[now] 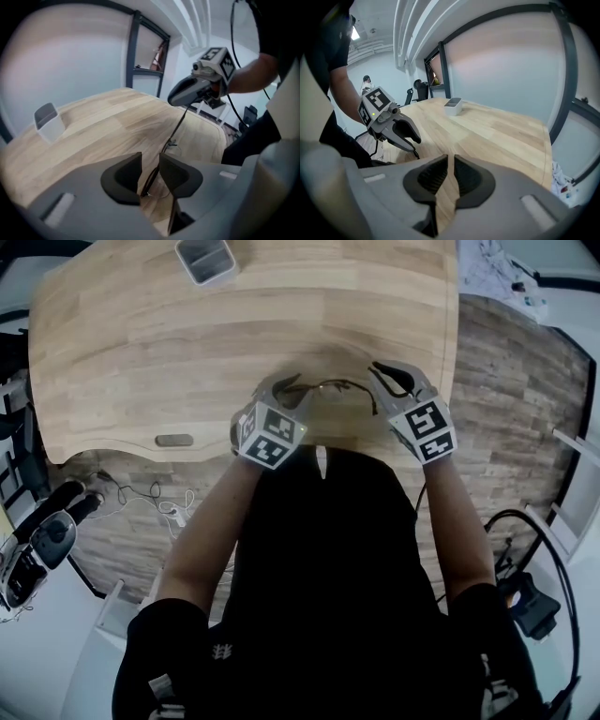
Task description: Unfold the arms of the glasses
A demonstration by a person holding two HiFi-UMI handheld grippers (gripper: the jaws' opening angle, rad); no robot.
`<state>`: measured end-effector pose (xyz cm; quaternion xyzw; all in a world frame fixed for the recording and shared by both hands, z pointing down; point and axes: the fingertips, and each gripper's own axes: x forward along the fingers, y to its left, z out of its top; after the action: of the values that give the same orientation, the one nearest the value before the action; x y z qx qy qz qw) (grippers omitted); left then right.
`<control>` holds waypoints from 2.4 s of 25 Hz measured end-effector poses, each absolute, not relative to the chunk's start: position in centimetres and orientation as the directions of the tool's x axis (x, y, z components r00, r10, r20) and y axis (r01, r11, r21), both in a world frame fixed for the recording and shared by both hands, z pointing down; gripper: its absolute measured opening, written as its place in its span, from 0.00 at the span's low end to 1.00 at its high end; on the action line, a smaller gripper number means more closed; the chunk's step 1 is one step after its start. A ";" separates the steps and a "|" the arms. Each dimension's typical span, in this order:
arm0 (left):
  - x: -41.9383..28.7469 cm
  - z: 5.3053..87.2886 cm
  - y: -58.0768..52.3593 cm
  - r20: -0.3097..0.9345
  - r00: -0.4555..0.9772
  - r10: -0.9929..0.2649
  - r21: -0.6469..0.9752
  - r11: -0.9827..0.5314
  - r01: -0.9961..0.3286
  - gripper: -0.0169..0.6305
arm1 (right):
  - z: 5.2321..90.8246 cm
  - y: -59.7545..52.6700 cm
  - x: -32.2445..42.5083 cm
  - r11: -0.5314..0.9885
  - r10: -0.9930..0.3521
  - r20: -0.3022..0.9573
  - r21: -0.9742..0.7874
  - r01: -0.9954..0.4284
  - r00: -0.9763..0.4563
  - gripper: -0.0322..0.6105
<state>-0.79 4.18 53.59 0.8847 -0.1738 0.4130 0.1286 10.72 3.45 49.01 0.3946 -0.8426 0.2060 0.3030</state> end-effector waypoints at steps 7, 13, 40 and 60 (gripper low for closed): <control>1.3 54.1 5.5 0.822 0.562 -0.090 -0.017 -0.991 -0.134 0.14 | 48.9 3.5 11.1 0.587 -0.551 0.674 -0.107 -0.803 -0.492 0.10; 1.6 54.7 6.4 0.832 0.554 0.025 0.044 -0.999 -0.021 0.13 | 48.8 3.6 11.4 0.569 -0.561 0.674 -0.109 -0.815 -0.481 0.11; 0.2 52.4 7.5 0.699 0.714 0.038 0.059 -0.998 -0.005 0.08 | 44.7 3.2 9.6 0.585 -0.585 0.644 -0.087 -0.807 -0.493 0.11; -0.1 49.1 7.2 0.536 0.844 0.016 0.080 -0.996 -0.032 0.08 | 47.9 8.5 4.4 0.943 -0.189 0.871 0.032 -0.331 -0.453 0.17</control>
<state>-0.12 7.21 49.11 0.9592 -0.0043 0.2793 0.0429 4.42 8.50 47.90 0.1528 -0.8494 0.0710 0.5001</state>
